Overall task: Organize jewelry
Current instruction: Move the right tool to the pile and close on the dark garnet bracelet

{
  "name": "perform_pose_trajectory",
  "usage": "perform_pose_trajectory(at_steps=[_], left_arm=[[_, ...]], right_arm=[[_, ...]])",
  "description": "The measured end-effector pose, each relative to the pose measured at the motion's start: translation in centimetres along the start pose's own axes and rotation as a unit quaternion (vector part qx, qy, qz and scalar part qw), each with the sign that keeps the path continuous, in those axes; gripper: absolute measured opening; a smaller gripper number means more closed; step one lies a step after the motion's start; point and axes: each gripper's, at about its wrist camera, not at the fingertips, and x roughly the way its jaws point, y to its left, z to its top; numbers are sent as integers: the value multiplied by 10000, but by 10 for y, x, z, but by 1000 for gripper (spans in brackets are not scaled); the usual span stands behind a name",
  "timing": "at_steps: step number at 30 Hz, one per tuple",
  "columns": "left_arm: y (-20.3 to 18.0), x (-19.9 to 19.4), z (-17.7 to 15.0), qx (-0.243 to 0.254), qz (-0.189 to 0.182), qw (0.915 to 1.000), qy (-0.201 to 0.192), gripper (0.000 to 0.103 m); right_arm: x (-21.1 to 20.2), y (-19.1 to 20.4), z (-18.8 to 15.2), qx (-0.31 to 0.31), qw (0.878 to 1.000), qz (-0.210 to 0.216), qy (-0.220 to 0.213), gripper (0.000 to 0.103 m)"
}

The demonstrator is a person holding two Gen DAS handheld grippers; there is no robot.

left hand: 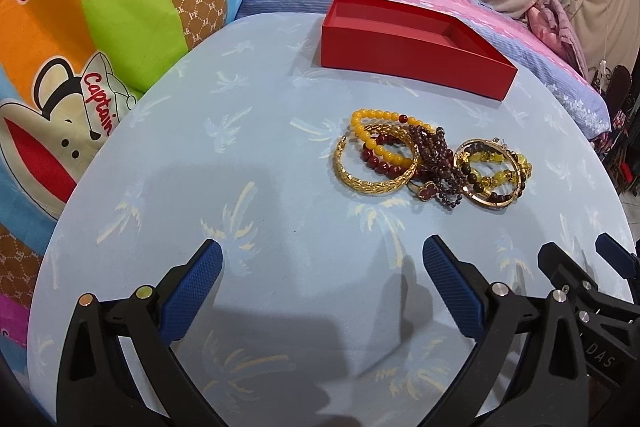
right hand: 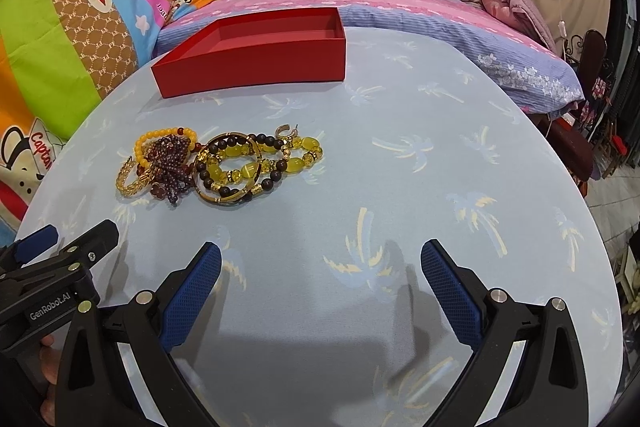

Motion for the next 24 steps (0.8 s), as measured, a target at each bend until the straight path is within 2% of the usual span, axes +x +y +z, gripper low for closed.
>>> perform_pose_trajectory(at_steps=[8,17,20,24], left_arm=[[1,2,7,199,101,9997,-68,96],[18,10,19,133,181,9997,-71,96],[22,11,21,163,228,9995,-117,96],[30,12,24,166,285,9994,-141,96]], right_arm=[[3,1,4,9,10000,87,18,96],[7,13,13,-88,9996,273,-74,96],[8,23,18,-138,9989,430,-93,94],[14,41,24,-296,9975,638,-48,86]])
